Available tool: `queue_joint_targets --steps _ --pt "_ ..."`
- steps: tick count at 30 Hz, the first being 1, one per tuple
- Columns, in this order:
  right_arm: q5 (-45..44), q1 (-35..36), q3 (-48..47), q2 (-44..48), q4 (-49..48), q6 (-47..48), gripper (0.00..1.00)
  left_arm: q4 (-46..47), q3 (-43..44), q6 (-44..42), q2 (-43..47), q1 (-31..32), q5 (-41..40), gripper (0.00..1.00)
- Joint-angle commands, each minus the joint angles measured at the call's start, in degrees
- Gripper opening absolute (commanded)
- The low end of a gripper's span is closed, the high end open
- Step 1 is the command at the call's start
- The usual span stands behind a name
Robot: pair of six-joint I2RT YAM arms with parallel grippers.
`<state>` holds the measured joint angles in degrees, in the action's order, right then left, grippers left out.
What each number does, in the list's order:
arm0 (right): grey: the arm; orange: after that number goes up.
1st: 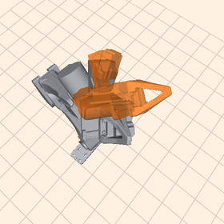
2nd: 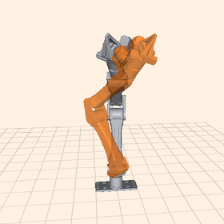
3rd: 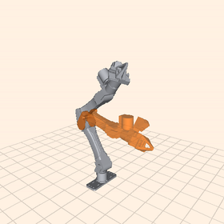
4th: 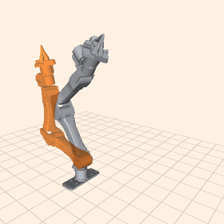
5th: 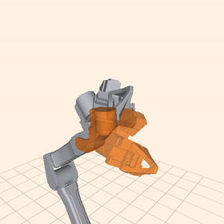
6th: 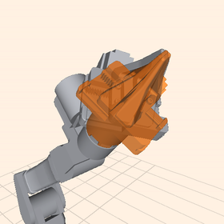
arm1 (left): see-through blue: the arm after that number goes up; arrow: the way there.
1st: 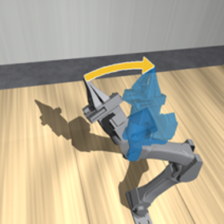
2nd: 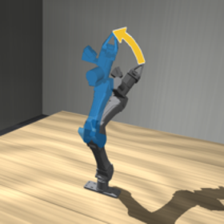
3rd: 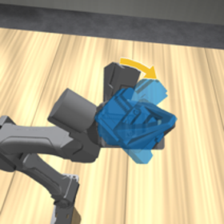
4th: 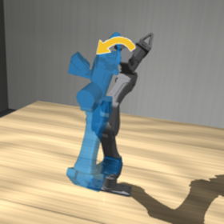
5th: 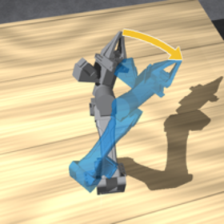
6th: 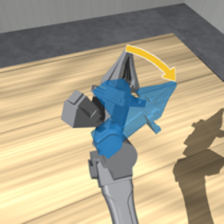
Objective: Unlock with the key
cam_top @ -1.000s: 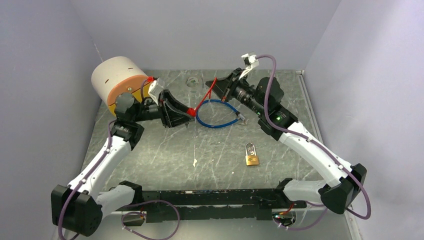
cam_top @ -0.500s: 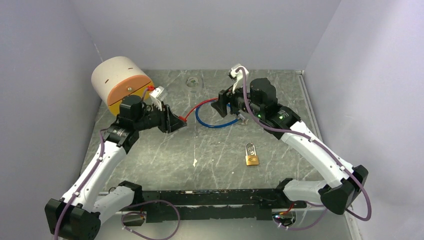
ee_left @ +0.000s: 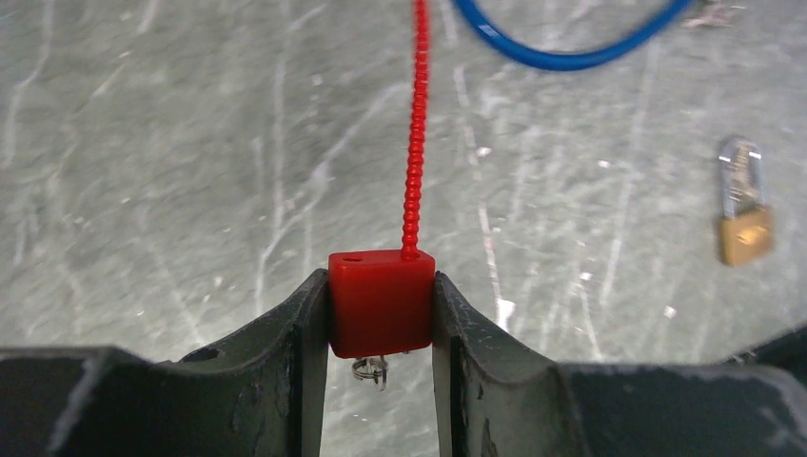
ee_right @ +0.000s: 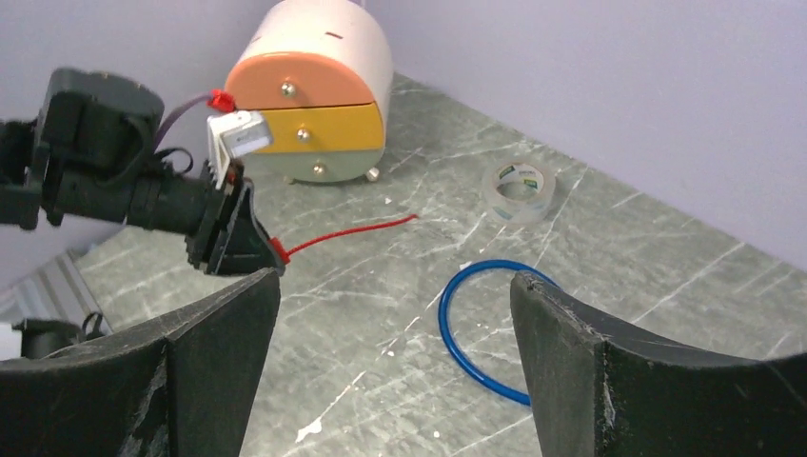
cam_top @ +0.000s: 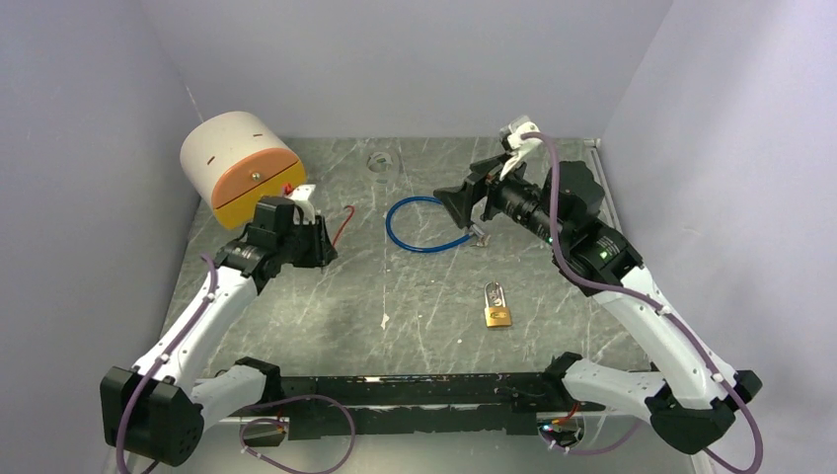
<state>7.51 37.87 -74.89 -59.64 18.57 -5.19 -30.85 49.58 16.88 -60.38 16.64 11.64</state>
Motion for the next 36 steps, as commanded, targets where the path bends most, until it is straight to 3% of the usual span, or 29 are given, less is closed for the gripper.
queue_joint_targets --steps 1,9,13,18,27,29,33,36 --pt "-5.2 -0.8 2.3 -3.2 -3.0 -6.8 0.92 1.5 -2.0 3.0 -1.9 -0.2 -11.4 0.03" --pt "-7.1 -3.8 4.0 -9.5 0.1 -17.6 0.89 3.3 -1.7 7.6 -13.9 -0.3 -18.7 0.06" --pt "-9.7 -7.8 6.5 -11.9 3.9 -23.3 0.86 -0.2 1.1 10.4 -19.9 -0.4 -23.0 0.30" --pt "-10.5 -12.6 11.5 -13.6 8.6 -27.6 0.84 0.2 0.5 11.3 -21.1 -0.4 -21.0 0.56" --pt "-14.6 -16.0 18.7 -14.5 14.4 -29.3 0.81 -1.1 0.6 11.9 -17.9 -0.4 -18.3 0.78" --pt "-14.6 -16.5 19.3 -16.5 16.2 -29.1 0.73 -2.1 2.0 11.9 -15.7 -0.4 -17.0 0.81" --pt "-14.4 -16.5 21.1 -20.3 19.1 -30.4 0.41 -5.3 6.3 11.2 -11.1 -0.4 -15.8 0.80" --pt "-13.6 -16.6 23.2 -21.4 17.2 -30.0 0.33 -5.1 6.5 12.4 -7.4 -0.4 -14.3 0.76"
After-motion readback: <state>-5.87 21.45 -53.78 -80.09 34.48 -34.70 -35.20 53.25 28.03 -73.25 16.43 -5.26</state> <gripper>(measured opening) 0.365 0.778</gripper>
